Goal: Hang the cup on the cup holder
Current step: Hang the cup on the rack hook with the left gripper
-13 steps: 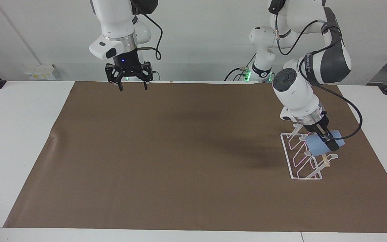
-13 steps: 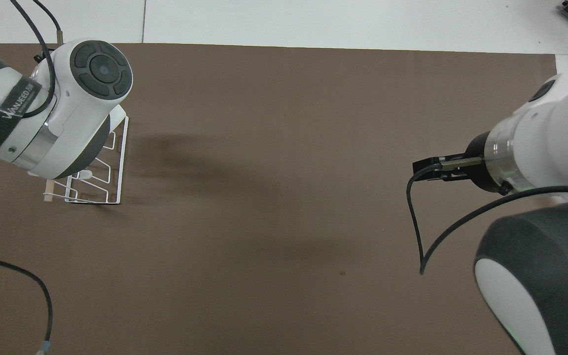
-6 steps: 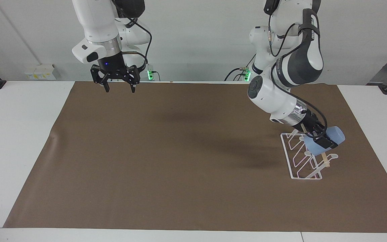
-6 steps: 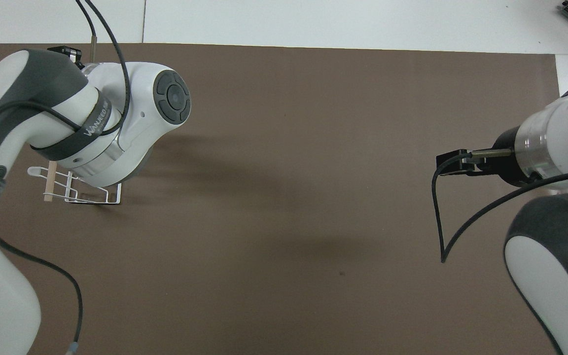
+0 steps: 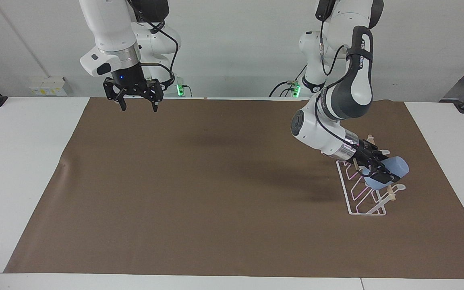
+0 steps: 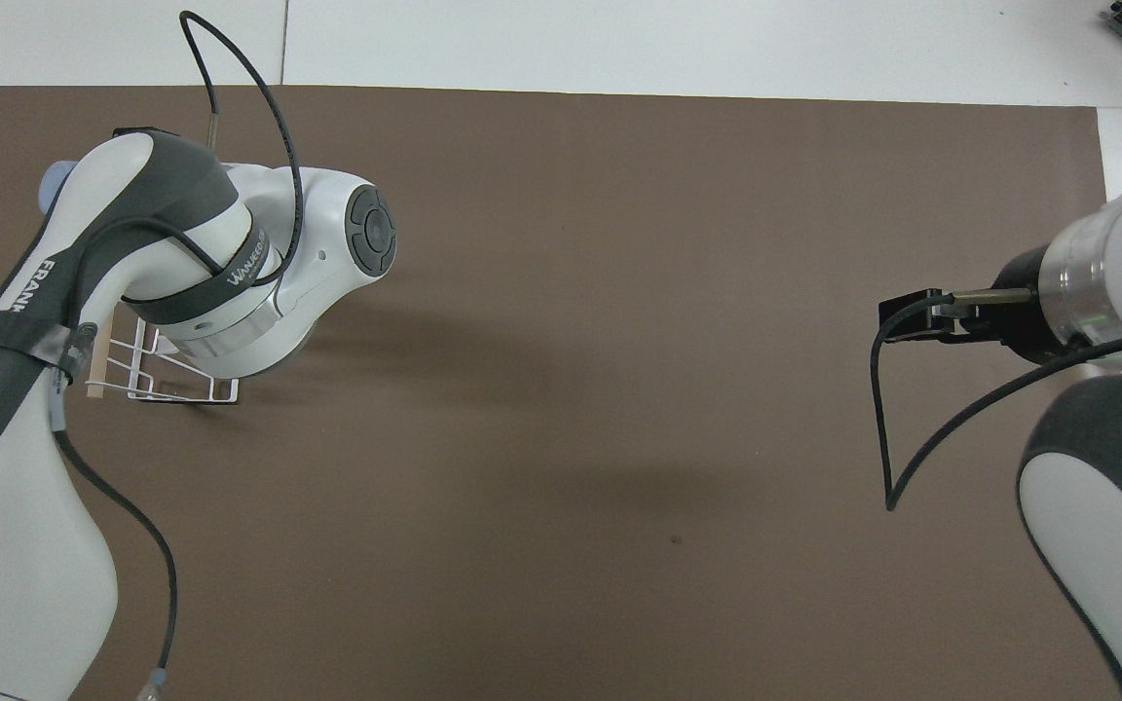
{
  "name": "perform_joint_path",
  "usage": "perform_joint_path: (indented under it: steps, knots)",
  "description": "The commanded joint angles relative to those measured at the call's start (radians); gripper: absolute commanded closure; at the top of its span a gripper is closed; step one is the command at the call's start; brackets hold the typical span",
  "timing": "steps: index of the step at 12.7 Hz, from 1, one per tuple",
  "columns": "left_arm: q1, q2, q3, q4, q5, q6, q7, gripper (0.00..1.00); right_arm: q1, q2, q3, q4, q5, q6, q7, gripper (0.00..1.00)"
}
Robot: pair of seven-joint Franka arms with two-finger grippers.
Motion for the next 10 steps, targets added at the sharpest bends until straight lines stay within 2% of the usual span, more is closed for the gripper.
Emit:
perform_joint_path:
  steps: [1,2,3,4,5,10]
  knots:
    - [0.004,-0.015,-0.001,-0.023,0.024,0.005,-0.021,1.0,-0.021,-0.007,0.012,-0.01,0.007,0.003,-0.019,0.0]
    - [0.002,-0.016,-0.001,-0.034,0.022,0.005,-0.021,1.0,-0.021,-0.005,0.012,-0.01,0.007,0.003,-0.019,0.0]
    - [0.004,-0.018,-0.001,-0.035,0.024,0.007,-0.021,0.77,-0.021,-0.007,0.012,-0.01,0.007,0.002,-0.019,0.0]
    - [0.004,-0.021,-0.001,-0.04,0.024,0.01,-0.017,0.26,-0.022,-0.007,0.012,-0.009,0.007,0.002,-0.019,0.0]
    - [0.004,-0.021,-0.002,-0.042,0.024,0.013,-0.015,0.0,-0.022,-0.007,0.012,-0.01,0.007,0.002,-0.019,0.0]
    - [0.001,-0.019,-0.002,-0.031,0.012,-0.003,-0.014,0.0,-0.033,-0.005,0.012,-0.009,0.005,0.002,-0.018,0.0]
